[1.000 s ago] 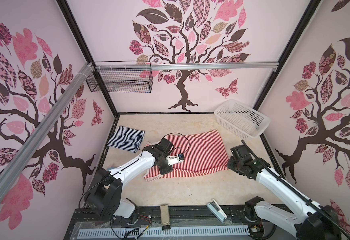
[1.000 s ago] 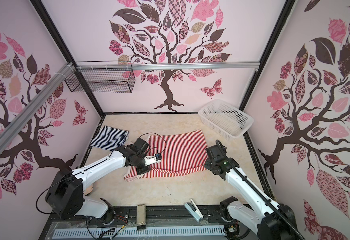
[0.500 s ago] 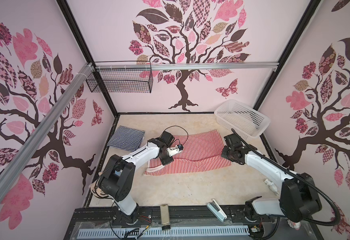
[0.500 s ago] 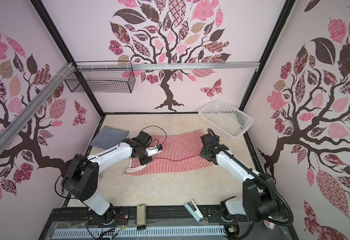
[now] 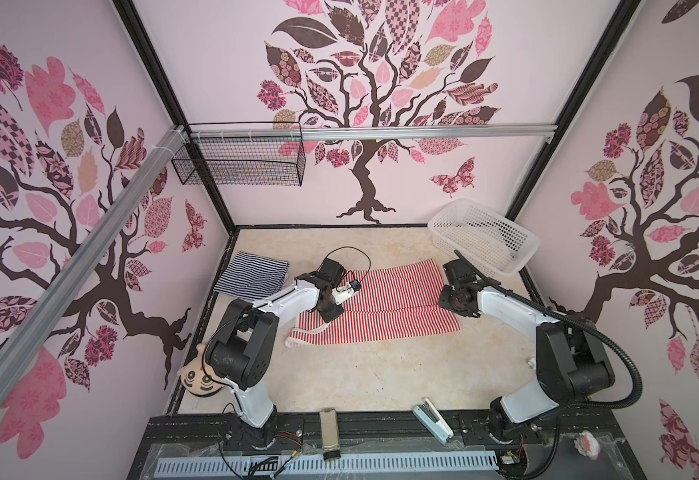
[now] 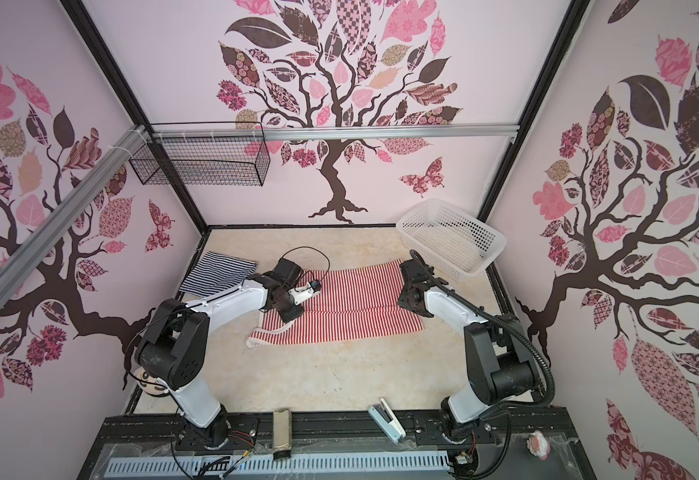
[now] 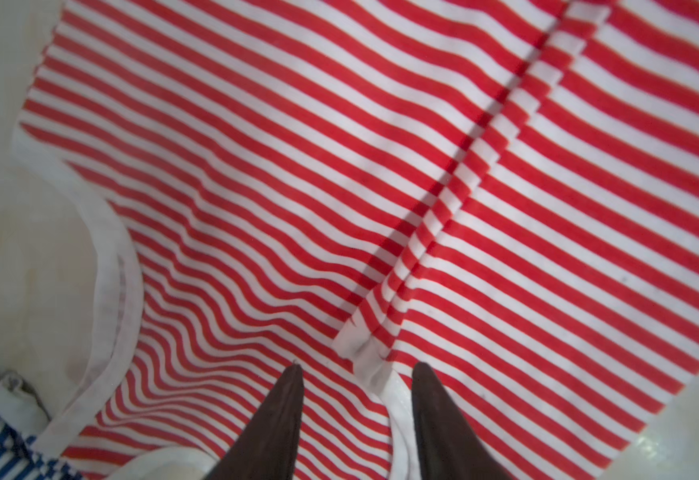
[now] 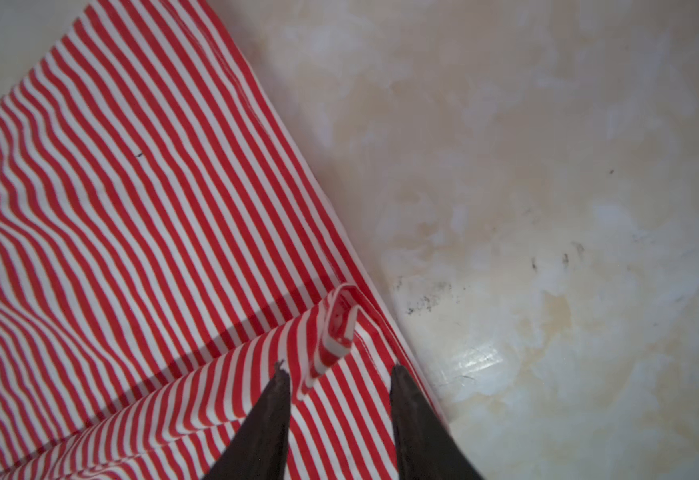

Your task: Fold and stack the tank tops

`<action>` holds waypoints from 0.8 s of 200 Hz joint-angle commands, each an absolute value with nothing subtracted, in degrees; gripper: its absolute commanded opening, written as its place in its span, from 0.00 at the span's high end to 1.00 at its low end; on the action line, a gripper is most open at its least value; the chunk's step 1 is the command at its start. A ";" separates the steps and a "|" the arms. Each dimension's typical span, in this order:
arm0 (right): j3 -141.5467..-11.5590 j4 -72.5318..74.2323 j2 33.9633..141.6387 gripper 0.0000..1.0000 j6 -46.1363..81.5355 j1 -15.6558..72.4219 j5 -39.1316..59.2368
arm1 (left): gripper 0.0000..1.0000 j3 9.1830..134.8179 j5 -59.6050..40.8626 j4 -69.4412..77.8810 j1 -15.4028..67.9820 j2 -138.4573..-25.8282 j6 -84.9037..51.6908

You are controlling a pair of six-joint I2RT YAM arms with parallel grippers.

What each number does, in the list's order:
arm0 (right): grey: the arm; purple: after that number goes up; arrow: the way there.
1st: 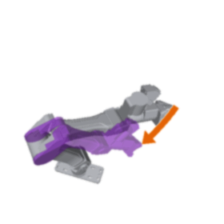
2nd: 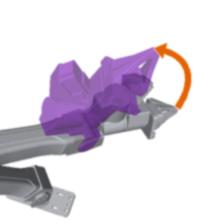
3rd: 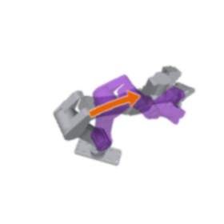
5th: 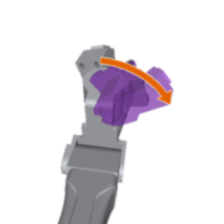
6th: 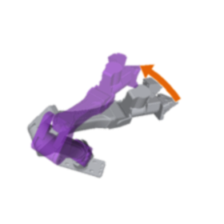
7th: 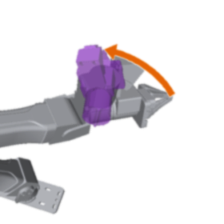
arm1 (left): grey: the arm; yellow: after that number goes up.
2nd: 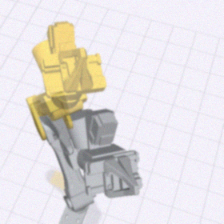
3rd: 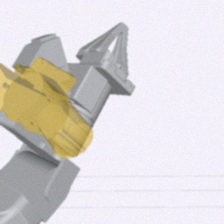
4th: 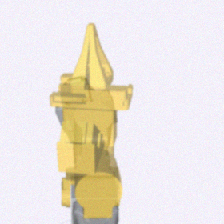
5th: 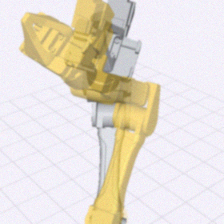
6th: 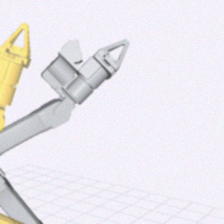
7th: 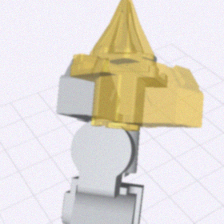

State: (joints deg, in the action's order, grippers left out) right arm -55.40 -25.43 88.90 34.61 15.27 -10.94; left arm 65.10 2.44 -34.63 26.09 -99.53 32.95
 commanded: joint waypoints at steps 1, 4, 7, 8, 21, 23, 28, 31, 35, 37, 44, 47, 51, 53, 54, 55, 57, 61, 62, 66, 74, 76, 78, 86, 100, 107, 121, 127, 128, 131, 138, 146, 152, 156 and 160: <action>-56.61 -27.18 84.66 0.53 34.03 15.27 -8.95 | 0.42 63.28 5.13 -31.37 25.66 -93.27 29.98; -56.26 -27.03 83.93 0.53 34.04 15.29 -8.58 | 0.41 62.83 5.21 -31.39 25.66 -92.52 29.83; -55.86 -26.90 83.29 0.53 34.16 15.36 -8.30 | 0.41 62.33 5.09 -31.50 25.66 -91.57 29.69; -55.70 -26.90 83.08 0.53 34.20 15.37 -8.19 | 0.41 62.15 5.01 -31.57 25.66 -91.27 29.65; -53.21 -25.84 80.78 0.56 34.66 15.72 -6.58 | 0.41 59.99 3.73 -32.88 25.66 -87.54 29.49; -52.92 -25.66 80.51 0.56 34.75 15.73 -6.22 | 0.41 59.71 3.53 -33.23 25.66 -87.01 29.54; -51.98 -25.38 80.06 0.58 34.95 15.81 -5.23 | 0.41 58.86 2.86 -34.00 25.66 -85.84 29.77; -51.40 -24.98 79.90 0.60 34.98 15.82 -4.77 | 0.41 58.39 2.60 -34.50 25.66 -85.20 29.83; -50.63 -24.48 79.88 0.62 35.04 15.90 -3.78 | 0.41 57.82 1.98 -35.22 25.66 -84.45 29.84; -50.21 -24.16 79.87 0.64 35.02 15.91 -3.32 | 0.41 57.54 1.75 -35.66 25.66 -84.04 29.92; -48.95 -23.15 80.08 0.71 34.85 15.99 -1.85 | 0.42 56.46 0.74 -36.74 25.66 -83.06 30.33; -48.48 -22.71 80.30 0.74 34.76 15.99 -1.32 | 0.43 55.89 0.41 -37.15 25.66 -82.62 30.61; -47.94 -22.18 80.60 0.79 34.72 16.04 -0.82 | 0.44 55.23 0.27 -37.61 25.66 -82.16 30.99; -47.63 -21.98 80.82 0.81 34.72 16.05 -0.56 | 0.44 54.81 0.18 -37.70 25.66 -82.00 31.06; -47.54 -21.85 80.93 0.82 34.72 16.07 -0.41 | 0.44 54.65 0.18 -37.75 25.66 -81.91 31.18; -47.41 -21.73 81.07 0.83 34.67 16.08 -0.25 | 0.44 54.53 0.18 -37.86 25.66 -81.78 31.19; -47.19 -21.52 81.31 0.86 34.46 16.08 -0.02 | 0.45 54.24 0.24 -37.88 25.66 -81.64 31.31; -46.76 -21.10 81.83 0.89 34.36 16.16 0.54 | 0.46 53.37 0.34 -37.92 25.66 -81.40 31.54; -46.72 -21.01 82.00 0.90 34.27 16.17 0.66 | 0.46 53.23 0.39 -37.90 25.66 -81.35 31.64; -46.40 -20.64 82.54 0.92 34.14 16.24 1.31 | 0.48 52.52 0.58 -37.96 25.60 -81.22 31.83; -45.81 -19.79 83.61 0.96 33.97 16.34 2.24 | 0.49 51.24 0.62 -38.00 25.58 -81.04 32.29; -45.62 -19.51 83.90 0.97 34.00 16.32 2.32 | 0.50 50.91 0.62 -37.98 25.58 -81.04 32.33; -45.44 -19.16 84.21 0.98 33.94 16.34 2.53 | 0.50 50.76 0.68 -37.90 25.58 -81.04 32.45; -45.14 -18.37 85.43 1.00 33.82 16.35 2.95 | 0.51 49.37 1.06 -37.36 25.58 -81.16 32.88; -45.16 -17.62 87.72 1.00 33.77 16.35 3.18 | 0.51 47.36 3.06 -35.09 25.50 -81.92 33.10; -45.40 -17.40 88.77 1.00 33.70 16.34 3.12 | 0.51 46.59 4.53 -33.86 25.42 -82.57 33.13; -46.32 -16.86 90.46 1.00 33.63 16.30 2.60 | 0.51 45.97 7.10 -32.11 25.07 -84.28 33.06; -46.90 -16.73 91.09 1.00 33.58 16.35 2.28 | 0.51 45.73 8.09 -31.36 24.84 -84.91 32.90; -46.96 -16.76 91.25 1.00 33.57 16.35 2.15 | 0.51 45.71 8.31 -31.23 24.81 -84.95 32.84; -47.32 -16.78 91.62 1.00 33.48 16.35 2.06 | 0.51 45.62 8.78 -30.94 24.74 -85.31 32.86; -48.26 -16.87 92.45 1.00 33.27 16.35 1.60 | 0.52 45.36 9.87 -30.33 24.55 -85.96 32.92; -49.57 -17.09 93.70 1.00 33.05 16.33 0.89 | 0.52 44.99 11.08 -29.76 24.50 -86.74 33.00; -50.67 -17.43 94.71 1.00 32.97 16.35 0.30 | 0.52 44.65 11.98 -29.34 24.43 -87.15 32.97; -51.37 -17.75 95.44 1.00 32.92 16.35 -0.09 | 0.52 44.43 12.49 -29.07 24.43 -87.54 33.00; -52.18 -18.03 96.13 1.00 32.80 16.34 -0.43 | 0.52 44.32 12.87 -28.89 24.36 -87.79 33.06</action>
State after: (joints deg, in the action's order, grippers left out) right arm -47.75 -17.61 92.44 33.98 16.05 1.72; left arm 45.67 8.36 -32.49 24.77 -86.39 32.80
